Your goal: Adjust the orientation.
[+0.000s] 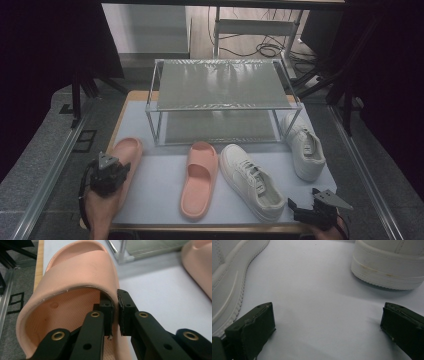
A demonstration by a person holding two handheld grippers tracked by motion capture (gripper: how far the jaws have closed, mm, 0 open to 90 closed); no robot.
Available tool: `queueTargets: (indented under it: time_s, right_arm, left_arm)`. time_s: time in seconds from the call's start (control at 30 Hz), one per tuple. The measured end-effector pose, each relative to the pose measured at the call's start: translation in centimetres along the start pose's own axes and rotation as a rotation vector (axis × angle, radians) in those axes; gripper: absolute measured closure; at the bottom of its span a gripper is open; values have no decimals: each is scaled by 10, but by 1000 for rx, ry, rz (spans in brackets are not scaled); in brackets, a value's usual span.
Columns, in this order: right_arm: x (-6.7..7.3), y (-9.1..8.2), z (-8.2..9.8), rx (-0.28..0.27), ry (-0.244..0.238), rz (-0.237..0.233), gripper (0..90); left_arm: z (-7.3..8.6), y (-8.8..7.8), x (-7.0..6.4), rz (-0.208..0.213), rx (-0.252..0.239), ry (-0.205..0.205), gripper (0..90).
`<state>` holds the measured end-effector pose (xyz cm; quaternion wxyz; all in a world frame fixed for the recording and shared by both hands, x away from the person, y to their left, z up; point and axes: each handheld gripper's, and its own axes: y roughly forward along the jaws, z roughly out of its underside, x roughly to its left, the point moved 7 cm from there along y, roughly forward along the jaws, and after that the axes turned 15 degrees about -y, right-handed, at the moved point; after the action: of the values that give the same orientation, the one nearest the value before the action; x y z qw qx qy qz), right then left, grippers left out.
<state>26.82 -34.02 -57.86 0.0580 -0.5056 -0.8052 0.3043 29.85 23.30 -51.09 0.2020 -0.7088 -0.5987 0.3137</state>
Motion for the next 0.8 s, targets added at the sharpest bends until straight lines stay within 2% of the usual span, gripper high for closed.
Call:
queueTargets:
  time_s: [0.2, 0.33, 0.37, 0.53, 0.63, 0.67, 0.8]
  right_arm:
    - [0, 0, 0, 0, 0, 0, 0]
    - [0, 0, 0, 0, 0, 0, 0]
    - [0, 0, 0, 0, 0, 0, 0]
    - [0, 0, 0, 0, -1, 0, 0]
    - [0, 0, 0, 0, -1, 0, 0]
    - [0, 0, 0, 0, -1, 0, 0]
    - [0, 0, 0, 0, 0, 0, 0]
  left_arm:
    - [9, -12, -11, 28, -1, 25, 831]
    - [14, -19, -22, 57, -5, 41, 829]
    - [15, -21, -29, 74, -11, 46, 830]
    - [16, -22, -42, 103, -13, 62, 830]
    - [18, -22, -56, 132, -14, 81, 829]
    - [18, -22, -56, 132, -14, 81, 828]
    - [15, -17, -70, 154, -16, 104, 827]
